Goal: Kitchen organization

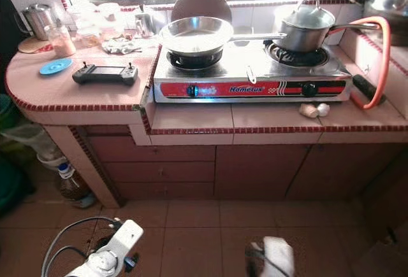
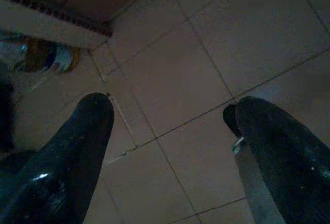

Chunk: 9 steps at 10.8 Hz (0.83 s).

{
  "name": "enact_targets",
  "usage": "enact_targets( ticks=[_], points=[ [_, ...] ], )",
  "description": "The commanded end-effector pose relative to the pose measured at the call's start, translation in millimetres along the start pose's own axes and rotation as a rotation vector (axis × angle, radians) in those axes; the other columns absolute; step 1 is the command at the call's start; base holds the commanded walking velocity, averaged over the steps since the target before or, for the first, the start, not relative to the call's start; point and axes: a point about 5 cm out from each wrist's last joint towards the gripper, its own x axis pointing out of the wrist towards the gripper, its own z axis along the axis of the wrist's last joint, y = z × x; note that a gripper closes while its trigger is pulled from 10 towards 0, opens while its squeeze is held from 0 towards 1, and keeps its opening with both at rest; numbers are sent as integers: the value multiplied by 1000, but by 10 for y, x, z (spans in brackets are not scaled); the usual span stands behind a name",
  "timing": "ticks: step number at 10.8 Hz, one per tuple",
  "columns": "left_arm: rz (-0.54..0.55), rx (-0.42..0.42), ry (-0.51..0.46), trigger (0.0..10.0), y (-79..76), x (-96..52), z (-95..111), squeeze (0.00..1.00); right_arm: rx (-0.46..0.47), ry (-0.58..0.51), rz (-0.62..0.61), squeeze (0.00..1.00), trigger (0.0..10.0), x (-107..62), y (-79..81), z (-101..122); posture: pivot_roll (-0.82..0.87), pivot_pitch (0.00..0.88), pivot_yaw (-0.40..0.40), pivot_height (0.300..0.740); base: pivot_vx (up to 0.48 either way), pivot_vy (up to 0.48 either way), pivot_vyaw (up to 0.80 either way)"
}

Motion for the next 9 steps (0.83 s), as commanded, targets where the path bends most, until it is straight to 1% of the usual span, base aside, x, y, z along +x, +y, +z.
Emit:
enact_targets(
  ticks=[1,2,3,6,7,8,9],
  points=[
    [24,-23,39,10000,51,-11,-123,0,-23,-4,30,0,10000,24,57,60,-41,0,21,740,0,0,0],
    [21,-29,50,10000,62,-15,-161,0,-33,-16,48,0,10000,40,97,111,-31,0,17,740,0,0,0],
    [29,-31,56,10000,76,-17,-178,0,-33,-13,47,0,10000,41,92,110,-27,0,15,740,0,0,0],
    [29,-53,56,10000,88,-18,-189,0,-41,26,34,0,10000,-4,18,-33,-16,0,10,740,0,0,0],
    [20,-71,60,10000,78,-18,-190,0,-27,37,20,0,10000,-19,-10,-76,-20,0,12,740,0,0,0],
    [21,-164,82,10000,65,-20,-214,0,-6,37,10,0,10000,-21,-21,-81,-21,0,11,740,0,0,0],
    [11,-306,110,10000,35,-20,-223,0,86,28,-8,0,10000,-18,-47,-64,-23,0,12,740,0,0,0]
  ],
)
